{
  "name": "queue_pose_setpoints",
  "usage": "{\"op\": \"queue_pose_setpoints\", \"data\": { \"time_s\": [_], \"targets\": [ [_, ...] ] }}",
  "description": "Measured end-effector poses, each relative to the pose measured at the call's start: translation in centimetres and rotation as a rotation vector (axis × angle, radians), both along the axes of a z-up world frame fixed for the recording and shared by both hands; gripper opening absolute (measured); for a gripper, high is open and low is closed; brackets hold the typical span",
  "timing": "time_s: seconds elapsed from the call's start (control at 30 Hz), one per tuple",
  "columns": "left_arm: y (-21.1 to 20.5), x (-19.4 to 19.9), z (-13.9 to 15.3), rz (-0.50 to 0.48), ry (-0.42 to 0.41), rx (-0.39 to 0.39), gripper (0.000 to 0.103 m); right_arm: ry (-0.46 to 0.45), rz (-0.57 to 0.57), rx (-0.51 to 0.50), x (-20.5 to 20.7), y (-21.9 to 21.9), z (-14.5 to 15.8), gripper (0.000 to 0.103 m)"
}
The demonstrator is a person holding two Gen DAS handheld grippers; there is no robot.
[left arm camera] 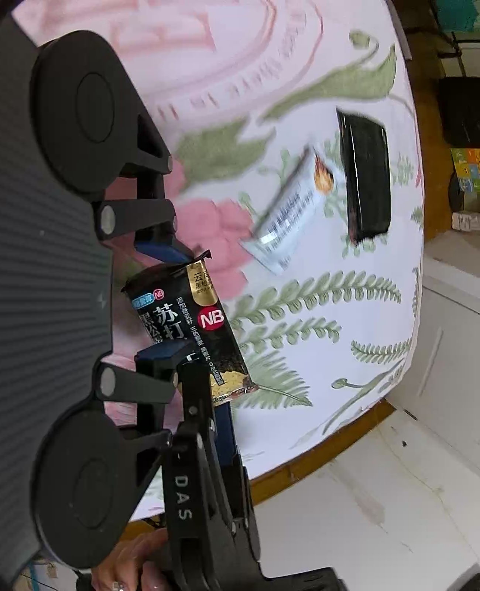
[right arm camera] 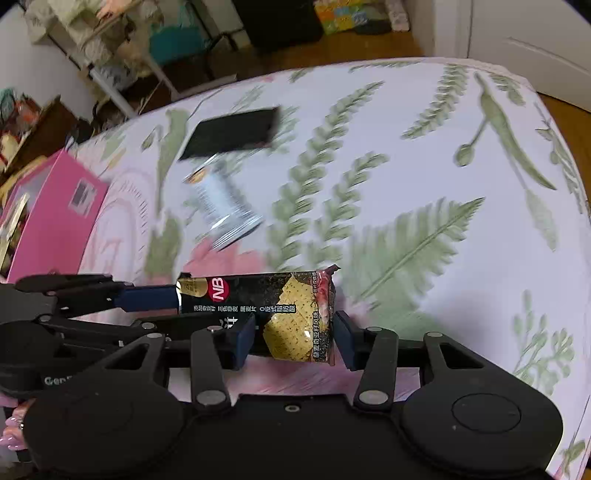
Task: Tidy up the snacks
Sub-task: 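Grasp the black NB cracker pack with the right tool, then carry the NB cracker pack with the right tool over the pink box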
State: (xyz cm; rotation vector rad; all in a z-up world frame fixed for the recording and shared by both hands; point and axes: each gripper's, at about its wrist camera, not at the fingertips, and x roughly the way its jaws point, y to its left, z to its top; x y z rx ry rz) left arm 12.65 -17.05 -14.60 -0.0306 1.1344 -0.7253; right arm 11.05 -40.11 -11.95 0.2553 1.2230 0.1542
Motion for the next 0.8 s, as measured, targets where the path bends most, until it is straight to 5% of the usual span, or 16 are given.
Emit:
{"op": "queue_pose_setpoints", "data": {
  "time_s": [0.3,0.8],
  "targets": [
    [5.7,-2.2,3.8,0.037,0.037,0.044,0.043,0.083,0.084,-0.017,-0.8,6.2,2.7,0.056],
    [17.3,-4.8,7.8,0.202,0.023,-0.021,0.045,0.033,0.234,0.067,-1.8,15.1,8.3,0.056]
  ]
}}
